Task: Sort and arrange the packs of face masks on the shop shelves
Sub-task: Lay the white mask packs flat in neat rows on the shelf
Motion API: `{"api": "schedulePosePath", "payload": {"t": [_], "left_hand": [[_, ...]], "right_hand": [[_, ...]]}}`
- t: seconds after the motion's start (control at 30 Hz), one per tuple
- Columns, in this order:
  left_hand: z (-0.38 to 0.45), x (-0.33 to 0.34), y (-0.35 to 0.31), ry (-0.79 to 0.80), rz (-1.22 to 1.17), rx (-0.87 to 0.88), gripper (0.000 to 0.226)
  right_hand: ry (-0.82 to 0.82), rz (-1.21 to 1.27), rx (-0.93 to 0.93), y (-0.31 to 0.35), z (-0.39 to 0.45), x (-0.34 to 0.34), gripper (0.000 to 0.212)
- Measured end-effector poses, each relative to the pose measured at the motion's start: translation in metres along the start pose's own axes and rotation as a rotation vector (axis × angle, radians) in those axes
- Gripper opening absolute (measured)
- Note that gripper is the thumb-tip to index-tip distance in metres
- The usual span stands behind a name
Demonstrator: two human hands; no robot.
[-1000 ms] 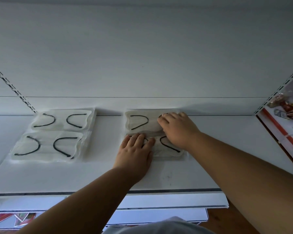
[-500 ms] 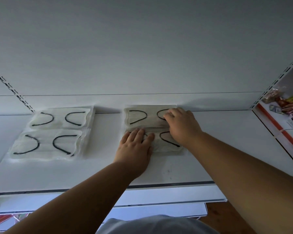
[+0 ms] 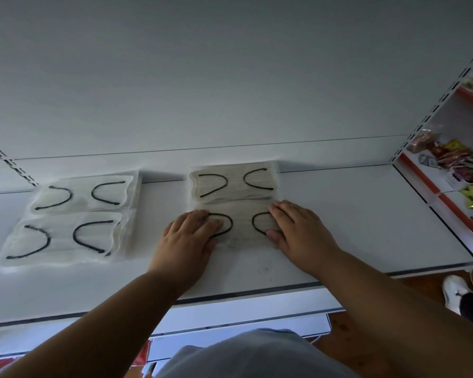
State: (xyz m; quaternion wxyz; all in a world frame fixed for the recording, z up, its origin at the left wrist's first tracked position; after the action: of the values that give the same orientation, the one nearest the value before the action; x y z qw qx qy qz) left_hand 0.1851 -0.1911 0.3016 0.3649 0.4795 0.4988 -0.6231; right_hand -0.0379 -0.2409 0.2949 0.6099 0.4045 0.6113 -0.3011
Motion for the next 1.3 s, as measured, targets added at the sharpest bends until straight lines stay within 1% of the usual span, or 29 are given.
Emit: {"api": "schedulePosePath", "payload": {"t": [0.07,0.1,0.17,0.2,0.23,0.27,0.4,0.57,0.63,0.7,0.77,0.83,0.9,0.97,1.1,1.23,1.3], "left_hand": [[-0.004,-0.001,0.001,-0.041,-0.054,0.001,0.039],[-0.006,-0.002,0.004,-0.065,-0.129,-0.033,0.037],[-0.007,-0.006,0.015,-0.105,-0.409,-0.201,0.034],[-0.006,-0.004,0.021,-0.103,-0.549,-0.296,0.036],[-0.004,0.0,0.022,-0.07,-0.651,-0.375,0.04],[-0.001,0.003,0.02,-0.039,-0.676,-0.399,0.043],[0.003,0.004,0.011,-0.001,-0.583,-0.378,0.051],[-0.005,0.005,0.016,0.053,-0.405,-0.356,0.05],[-0.005,-0.002,0.021,0.002,-0.384,-0.302,0.046],[-0.003,-0.018,0.022,-0.09,-0.368,-0.179,0.039],[0.003,-0.034,0.021,-0.131,-0.287,-0.043,0.032],[0.004,-0.037,0.015,-0.095,-0.162,0.072,0.03],[0.003,-0.029,0.009,-0.022,-0.09,0.146,0.025],[0.001,-0.021,0.006,0.02,-0.09,0.153,0.023],[0.001,-0.019,0.001,-0.026,-0.083,0.115,0.018],[-0.005,-0.023,0.001,-0.045,-0.049,0.063,0.021],[-0.011,-0.028,-0.006,-0.081,-0.032,0.061,0.024]], "right_hand": [[-0.014,0.052,0.007,0.0,-0.001,-0.001,0.063],[-0.032,0.13,0.031,-0.001,-0.001,-0.001,0.063],[-0.059,0.397,0.138,-0.005,0.0,-0.001,0.062],[-0.05,0.523,0.199,-0.007,0.003,0.001,0.061],[-0.025,0.605,0.246,-0.006,0.006,0.003,0.062],[-0.003,0.639,0.268,-0.005,0.009,0.005,0.062],[-0.012,0.639,0.29,-0.003,0.017,0.005,0.061],[-0.005,0.446,0.28,-0.015,0.01,0.007,0.059],[-0.081,0.375,0.271,-0.013,0.008,-0.002,0.056],[-0.232,0.218,0.192,0.0,0.004,-0.021,0.055],[-0.329,0.07,0.036,0.021,0.0,-0.037,0.053],[-0.338,-0.037,-0.137,0.04,-0.006,-0.039,0.04],[-0.302,-0.071,-0.202,0.044,-0.008,-0.03,0.031],[-0.253,-0.042,-0.169,0.038,-0.007,-0.02,0.032],[-0.223,0.024,-0.142,0.032,-0.005,-0.015,0.036],[-0.257,0.052,-0.138,0.03,-0.007,-0.022,0.021],[-0.291,0.051,-0.138,0.031,-0.01,-0.029,0.021]]}}
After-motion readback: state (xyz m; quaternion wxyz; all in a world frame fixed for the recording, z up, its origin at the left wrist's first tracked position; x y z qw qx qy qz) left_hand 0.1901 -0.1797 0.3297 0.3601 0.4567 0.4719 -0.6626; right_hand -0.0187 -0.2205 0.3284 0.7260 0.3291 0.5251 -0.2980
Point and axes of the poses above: each hand's wrist, its own z-axis towards the middle knuckle, its own x-axis out of the palm, y = z × x, the point moved 7 cm from there along z, towards the middle knuckle, and after that the axes turned 10 degrees about y, right-handed, at the moved point
